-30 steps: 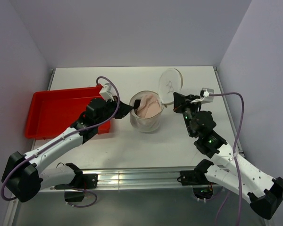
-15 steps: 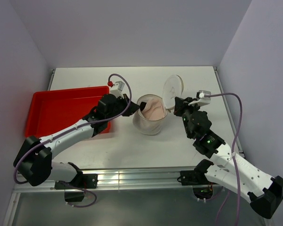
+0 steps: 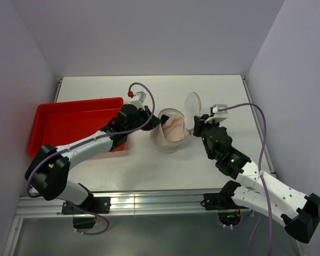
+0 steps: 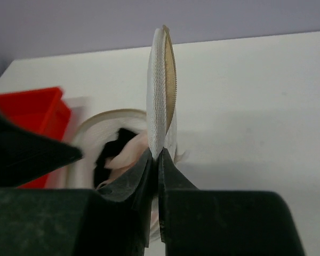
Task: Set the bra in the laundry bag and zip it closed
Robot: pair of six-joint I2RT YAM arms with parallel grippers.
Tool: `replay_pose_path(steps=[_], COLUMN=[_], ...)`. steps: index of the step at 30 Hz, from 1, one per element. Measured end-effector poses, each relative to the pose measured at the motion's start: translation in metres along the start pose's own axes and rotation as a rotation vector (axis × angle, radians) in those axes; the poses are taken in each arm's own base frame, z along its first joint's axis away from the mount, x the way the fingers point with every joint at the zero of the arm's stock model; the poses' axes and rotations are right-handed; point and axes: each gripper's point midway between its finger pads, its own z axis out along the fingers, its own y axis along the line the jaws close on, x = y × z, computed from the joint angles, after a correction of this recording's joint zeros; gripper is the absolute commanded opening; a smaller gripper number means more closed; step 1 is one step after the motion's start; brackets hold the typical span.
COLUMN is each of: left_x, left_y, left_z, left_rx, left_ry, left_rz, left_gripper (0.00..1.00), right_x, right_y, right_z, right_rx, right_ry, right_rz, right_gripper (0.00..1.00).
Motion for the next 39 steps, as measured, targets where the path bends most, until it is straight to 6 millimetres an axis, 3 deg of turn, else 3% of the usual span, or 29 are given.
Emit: replay_pose_path(steps=[4,5,7,11,16,20,25,27,32,33,39], left_x=[0.006,0.007,0.007,0.004,0.001,-0.001,-0.007,-0.009,-0.011,-0.011,-0.012], left_y=[0.006,0.007,0.008,0.009,0.014,0.018,0.021,0.023,0.026,0.026,0.029], left_z=[0.005,0.005,0.005,0.005,0.004,0.001,-0.006,-0.007,-0.011,-0.011,-0.011], left_rx=[-0.016,-0.019,-0.020,-0.020,-0.029,-0.035,-0.041,-0.046,-0.057,-0.060,-0.072], left_ry=[0.015,0.017,0.016,0.010,0.002,-0.006,-0.026,-0.032,-0.042,-0.042,-0.047], left_rz=[-0.002,-0.002,0.000,0.004,0.008,0.012,0.016,0.021,0.032,0.033,0.038], left_gripper=[0.00,0.00,0.00,0.00,0.00,0.00,0.00,0.00,0.00,0.00,0.00], right_x=[0.011,0.015,0.030,0.045,0.014,0.004,0.047,0.063,0.092,0.096,0.099], right_y=[0.070,0.091,0.117,0.108,0.085,0.050,0.008,0.002,0.007,0.010,0.014], right_z=[-0.007,-0.011,-0.016,-0.024,-0.024,-0.004,0.022,0.027,0.031,0.031,0.046], right_rx=[-0.189,-0.231,-0.280,-0.296,-0.284,-0.171,-0.024,-0.003,-0.030,-0.043,-0.065], right_ry=[0.085,0.115,0.180,0.266,0.231,0.212,0.321,0.369,0.456,0.468,0.460], right_rz=[-0.086,-0.113,-0.159,-0.196,-0.072,0.050,0.148,0.176,0.278,0.303,0.404], right_gripper=[0.39,0.64,0.85,0.81,0.65,0.56,0.76,0.77,0.70,0.64,0.49])
